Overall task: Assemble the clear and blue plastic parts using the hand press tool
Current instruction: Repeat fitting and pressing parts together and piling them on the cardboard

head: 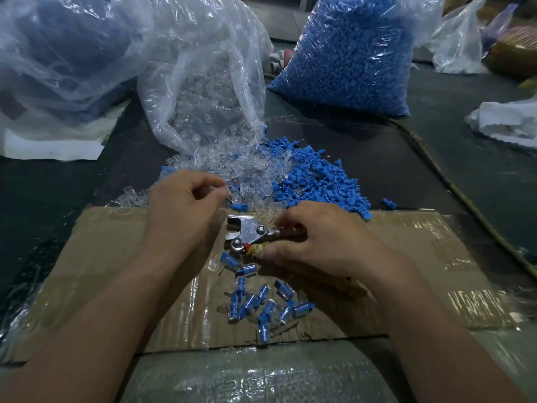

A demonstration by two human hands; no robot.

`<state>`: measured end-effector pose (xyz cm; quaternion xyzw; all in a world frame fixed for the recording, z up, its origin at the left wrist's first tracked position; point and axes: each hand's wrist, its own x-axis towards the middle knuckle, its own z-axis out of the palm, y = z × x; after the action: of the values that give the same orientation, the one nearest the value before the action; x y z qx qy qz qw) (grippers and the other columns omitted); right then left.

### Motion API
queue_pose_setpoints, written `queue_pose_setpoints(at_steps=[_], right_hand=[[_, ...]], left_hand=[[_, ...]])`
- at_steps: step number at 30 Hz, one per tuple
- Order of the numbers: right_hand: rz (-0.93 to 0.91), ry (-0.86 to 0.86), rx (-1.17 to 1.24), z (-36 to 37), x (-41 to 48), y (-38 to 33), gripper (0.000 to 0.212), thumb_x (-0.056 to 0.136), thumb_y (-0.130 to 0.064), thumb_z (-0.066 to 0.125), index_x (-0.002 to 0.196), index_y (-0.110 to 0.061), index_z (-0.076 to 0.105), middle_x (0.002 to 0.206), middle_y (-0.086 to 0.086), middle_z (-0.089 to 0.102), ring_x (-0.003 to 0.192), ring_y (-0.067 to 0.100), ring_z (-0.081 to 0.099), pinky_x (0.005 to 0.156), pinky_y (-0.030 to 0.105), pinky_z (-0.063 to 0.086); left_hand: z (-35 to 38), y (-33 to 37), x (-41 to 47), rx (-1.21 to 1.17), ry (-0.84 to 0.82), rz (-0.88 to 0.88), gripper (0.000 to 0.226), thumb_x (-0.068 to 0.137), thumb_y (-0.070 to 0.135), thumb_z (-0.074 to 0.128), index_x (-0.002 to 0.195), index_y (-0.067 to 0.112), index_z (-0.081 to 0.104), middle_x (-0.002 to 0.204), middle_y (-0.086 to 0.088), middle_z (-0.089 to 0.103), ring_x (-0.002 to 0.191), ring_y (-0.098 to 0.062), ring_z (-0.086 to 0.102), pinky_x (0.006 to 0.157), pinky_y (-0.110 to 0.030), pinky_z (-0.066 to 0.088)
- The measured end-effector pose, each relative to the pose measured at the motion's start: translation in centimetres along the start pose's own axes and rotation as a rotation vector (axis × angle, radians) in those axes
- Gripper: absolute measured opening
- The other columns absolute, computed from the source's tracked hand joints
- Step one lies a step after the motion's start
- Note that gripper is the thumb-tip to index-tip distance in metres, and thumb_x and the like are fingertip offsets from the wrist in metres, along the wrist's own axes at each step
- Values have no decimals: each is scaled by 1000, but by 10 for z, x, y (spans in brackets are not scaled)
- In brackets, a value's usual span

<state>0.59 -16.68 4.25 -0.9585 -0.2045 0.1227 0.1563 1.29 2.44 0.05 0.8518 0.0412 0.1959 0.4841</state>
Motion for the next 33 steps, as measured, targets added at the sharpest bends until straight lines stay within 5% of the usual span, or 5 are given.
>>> queue_pose_setpoints(at_steps=[5,10,20,24,33], right_hand=[[113,246,120,-8,8,20,22,87,-43,53,94,-25,64,76,-21,51,72,-6,46,60,15,32],[292,488,120,-10,15,48,14,90,-27,55,93,-20,67,78,-13,57,64,-7,45,55,14,29],[229,352,-13,4,29,44,25,88,-28,58,111,-23,64,108,-1,56,94,10,46,78,24,34],[246,383,-26,7,33,43,14,89,-22,56,97,-21,67,101,-3,56,87,6,42,74,24,33],[255,326,-63,8,33,38,19,87,-29,58,103,-22,65,103,-1,53,102,17,48,86,33,40]], left_hand=[[-4,9,0,-337,-8,-142,22,78,10,70,75,33,72,61,4,67,50,-8,60,50,-24,50],[-5,17,-3,-431,-98,-227,20,78,1,66,74,20,72,67,-6,70,64,-23,68,67,-43,57],[-6,25,-8,-234,-137,-172,19,71,-2,71,63,14,64,74,7,68,64,-3,65,53,-19,55],[-6,26,-10,-217,-149,-160,14,76,6,71,69,18,68,70,2,68,63,-10,65,61,-29,58],[-6,27,-12,-274,-150,-187,11,76,12,69,66,16,69,66,-3,69,63,-24,67,66,-47,58]])
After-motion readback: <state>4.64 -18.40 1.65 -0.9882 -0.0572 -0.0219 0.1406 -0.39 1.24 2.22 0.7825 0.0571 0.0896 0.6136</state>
